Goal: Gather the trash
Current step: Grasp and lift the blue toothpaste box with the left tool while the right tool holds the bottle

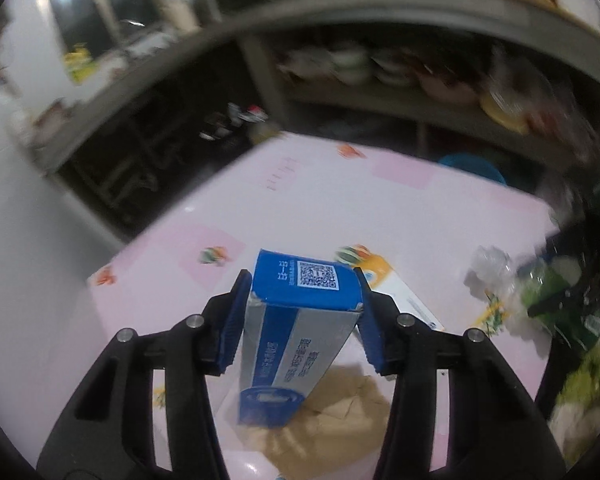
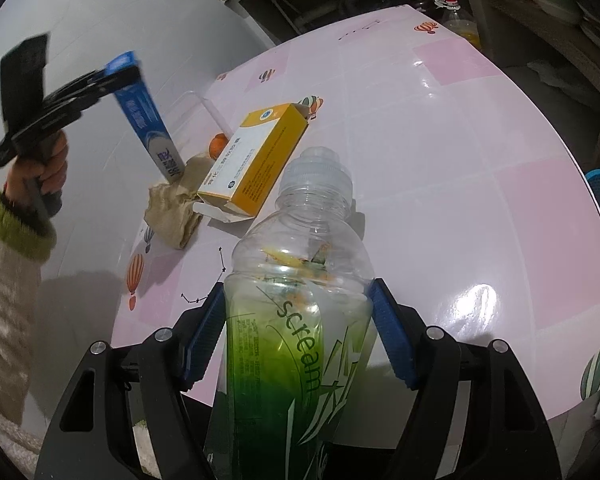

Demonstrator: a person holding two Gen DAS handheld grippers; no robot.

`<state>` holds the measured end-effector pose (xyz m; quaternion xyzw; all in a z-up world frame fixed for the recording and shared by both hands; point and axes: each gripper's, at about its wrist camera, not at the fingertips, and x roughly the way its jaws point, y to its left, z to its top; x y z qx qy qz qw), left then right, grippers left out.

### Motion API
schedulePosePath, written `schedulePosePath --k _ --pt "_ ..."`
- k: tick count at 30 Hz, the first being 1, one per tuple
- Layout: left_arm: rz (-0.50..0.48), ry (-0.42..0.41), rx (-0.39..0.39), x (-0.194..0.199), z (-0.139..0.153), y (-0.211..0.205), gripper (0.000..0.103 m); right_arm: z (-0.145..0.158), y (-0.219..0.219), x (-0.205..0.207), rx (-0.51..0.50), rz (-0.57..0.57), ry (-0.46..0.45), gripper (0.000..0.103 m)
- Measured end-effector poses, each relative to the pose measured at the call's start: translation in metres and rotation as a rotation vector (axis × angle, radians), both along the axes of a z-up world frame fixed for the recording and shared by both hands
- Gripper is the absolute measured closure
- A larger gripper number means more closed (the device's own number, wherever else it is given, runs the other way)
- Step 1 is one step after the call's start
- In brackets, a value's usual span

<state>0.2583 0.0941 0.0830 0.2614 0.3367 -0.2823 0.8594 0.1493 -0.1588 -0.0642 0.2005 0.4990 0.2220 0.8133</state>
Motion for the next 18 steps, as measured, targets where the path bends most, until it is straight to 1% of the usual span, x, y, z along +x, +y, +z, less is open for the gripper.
schedulePosePath --k 3,6,10,12,14,16,18 --pt "0.067 -0.064 -0.067 -0.014 0.020 0.017 0.057 0.000 0.000 -0.001 -0.003 0.002 -0.005 0.033" --pt "0.110 -0.127 -0.174 -0.031 0.051 0.033 0.057 0.001 -0.002 -0.001 -0.003 0.001 -0.006 0.033" --pt "0.109 -0.199 -0.265 -0.061 0.079 0.036 0.057 0.001 -0.005 -0.003 0.002 -0.005 -0.006 0.033" --pt "0.102 -0.192 -0.324 -0.075 0.087 0.036 0.057 0.001 -0.005 -0.003 0.004 -0.006 -0.005 0.033" --pt "0.096 -0.163 -0.387 -0.092 0.087 0.035 0.057 0.001 -0.007 -0.004 0.010 -0.007 -0.003 0.033" --pt "0.111 -0.124 -0.420 -0.106 0.078 0.030 0.057 0.001 -0.009 -0.003 0.017 -0.009 0.002 0.033" --pt "0.142 -0.074 -0.463 -0.119 0.060 0.028 0.057 0.001 -0.010 -0.003 0.020 -0.009 0.004 0.033"
